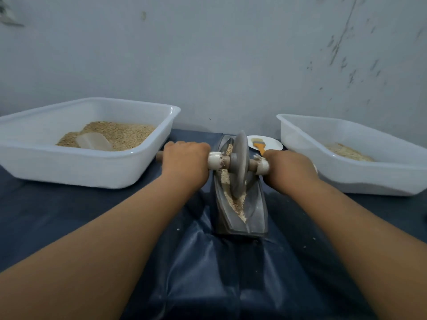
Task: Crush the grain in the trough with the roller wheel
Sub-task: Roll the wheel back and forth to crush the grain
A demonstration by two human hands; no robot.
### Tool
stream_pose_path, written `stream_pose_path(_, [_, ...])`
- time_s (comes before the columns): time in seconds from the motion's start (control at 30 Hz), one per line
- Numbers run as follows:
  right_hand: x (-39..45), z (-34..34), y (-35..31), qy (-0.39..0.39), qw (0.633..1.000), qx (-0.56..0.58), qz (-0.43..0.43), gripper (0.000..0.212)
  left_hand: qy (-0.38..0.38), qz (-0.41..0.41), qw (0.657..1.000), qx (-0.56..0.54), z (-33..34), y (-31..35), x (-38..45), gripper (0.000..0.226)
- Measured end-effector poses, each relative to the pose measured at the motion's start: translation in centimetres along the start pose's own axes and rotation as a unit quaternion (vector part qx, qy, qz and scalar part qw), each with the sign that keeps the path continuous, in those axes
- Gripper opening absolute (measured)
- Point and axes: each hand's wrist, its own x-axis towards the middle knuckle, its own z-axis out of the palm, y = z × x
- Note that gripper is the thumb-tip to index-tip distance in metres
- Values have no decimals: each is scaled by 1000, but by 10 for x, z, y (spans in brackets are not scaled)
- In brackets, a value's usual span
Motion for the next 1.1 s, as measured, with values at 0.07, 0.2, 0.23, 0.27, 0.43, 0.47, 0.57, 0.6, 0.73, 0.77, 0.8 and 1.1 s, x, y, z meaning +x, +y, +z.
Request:
stream_pose_path(0.07, [-9,-3,-1,-11,1000,7,8,13,-10,12,1000,18,-7,1,-5,20])
stream_pose_path(0.2, [-29,-9,-1,-29,999,34,15,18,-11,22,1000,17,-20,6,-12,16])
stream_pose_path(0.23, [-34,-13,-1,-39,998,42,15,18,-17,29,999,11,-24,6,-14,15])
stream_pose_path(0.27, [-38,-18,-1,-49,997,49,15,15,-25,35,999,4,-29,5,-16,15])
stream_pose_path(0.43, [-56,-43,5,-23,999,22,-16,16,-10,45,999,-23,-45,-7,-38,20])
stream_pose_path(0.47, [-59,-47,6,-14,1000,18,-21,18,6,51,998,-25,-45,-10,-42,21])
stream_pose_path(0.57, [-58,-47,6,-1,1000,0,-19,18,31,49,998,-15,-43,-14,-48,22])
stream_pose_path(0.6, [-56,-43,3,0,1000,-8,-16,17,20,41,999,-10,-39,-13,-47,21])
stream_pose_path(0.73, [-33,-27,-9,-24,1000,6,2,4,-37,-15,999,-14,-25,-5,-27,9])
stream_pose_path(0.77, [-27,-29,-10,-40,999,7,0,2,-57,-15,998,-11,-27,-3,-21,8])
stream_pose_path(0.8, [-25,-32,-10,-52,999,6,-3,5,-76,-11,997,-9,-30,-3,-19,10])
stream_pose_path(1.1, [-30,-22,-5,-12,1000,15,12,6,-6,-2,1000,-11,-21,-3,-30,24])
